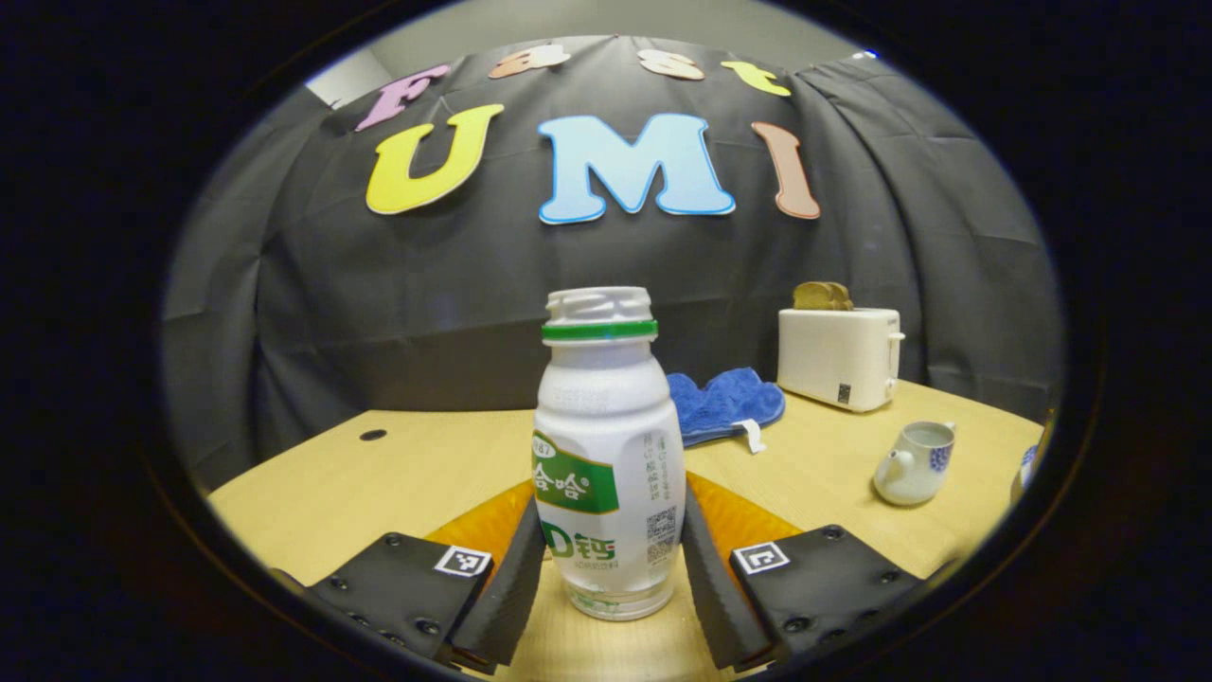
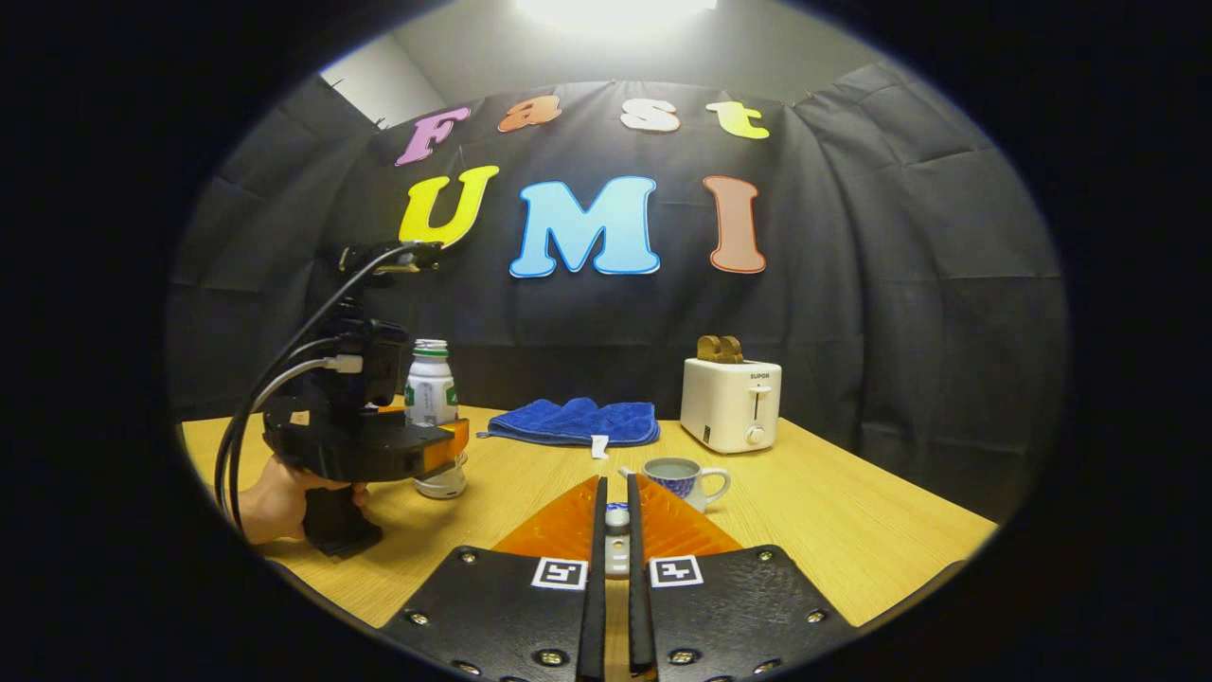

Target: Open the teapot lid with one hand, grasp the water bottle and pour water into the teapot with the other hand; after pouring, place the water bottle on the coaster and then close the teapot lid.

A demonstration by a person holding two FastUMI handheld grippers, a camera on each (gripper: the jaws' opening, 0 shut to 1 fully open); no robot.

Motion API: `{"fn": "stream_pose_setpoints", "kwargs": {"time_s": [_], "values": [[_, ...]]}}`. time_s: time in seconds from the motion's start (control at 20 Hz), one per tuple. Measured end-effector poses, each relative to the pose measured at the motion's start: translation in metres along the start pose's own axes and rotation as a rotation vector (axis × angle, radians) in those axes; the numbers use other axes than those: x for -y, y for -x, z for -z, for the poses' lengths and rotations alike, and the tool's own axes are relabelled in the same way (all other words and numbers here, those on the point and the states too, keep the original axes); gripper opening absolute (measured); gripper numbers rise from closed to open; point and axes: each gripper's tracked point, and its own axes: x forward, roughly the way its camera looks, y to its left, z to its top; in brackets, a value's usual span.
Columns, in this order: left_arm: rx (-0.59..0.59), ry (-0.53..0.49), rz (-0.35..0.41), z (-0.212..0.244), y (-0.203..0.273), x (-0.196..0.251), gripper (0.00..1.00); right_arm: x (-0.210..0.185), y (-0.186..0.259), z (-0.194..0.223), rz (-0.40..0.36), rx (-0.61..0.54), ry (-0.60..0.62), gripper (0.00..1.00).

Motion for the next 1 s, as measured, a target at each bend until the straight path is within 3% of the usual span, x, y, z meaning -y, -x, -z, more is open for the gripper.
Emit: {"fn": "stream_pose_setpoints", "kwargs": {"time_s": [0.1,0.2,0.25,0.35,0.4,0.65,0.7,0.75,0.85,0.95,1.0], "values": [[-0.007,-0.07,0.018,-0.002,-0.002,0.009,0.78,0.004,0.01,0.002,0.006,0.002,-0.009,0.1],[-0.014,-0.151,0.045,-0.006,-0.006,0.021,0.81,0.006,0.017,0.0,0.006,0.008,-0.02,0.1],[-0.008,-0.189,0.055,-0.011,-0.007,0.027,0.76,0.009,0.021,0.001,0.008,0.009,-0.025,0.1],[0.005,-0.264,0.062,-0.016,-0.01,0.037,0.76,0.013,0.026,0.002,0.017,0.009,-0.027,0.1],[0.009,-0.297,0.067,-0.016,-0.012,0.042,0.81,0.016,0.028,0.003,0.021,0.006,-0.029,0.1],[0.022,-0.506,0.033,-0.02,-0.021,0.061,0.81,0.03,0.037,0.004,0.05,0.013,-0.066,0.1],[0.028,-0.546,0.033,-0.021,-0.023,0.067,0.76,0.032,0.037,0.002,0.054,0.021,-0.072,0.1],[0.027,-0.579,0.041,-0.021,-0.024,0.073,0.81,0.034,0.038,0.001,0.059,0.027,-0.075,0.1],[0.027,-0.632,0.058,-0.021,-0.027,0.082,0.81,0.038,0.04,-0.002,0.069,0.037,-0.075,0.1],[0.029,-0.676,0.068,-0.022,-0.028,0.089,0.76,0.04,0.041,-0.003,0.073,0.041,-0.078,0.1],[0.032,-0.7,0.075,-0.022,-0.029,0.093,0.81,0.042,0.042,-0.004,0.075,0.043,-0.079,0.1]]}}
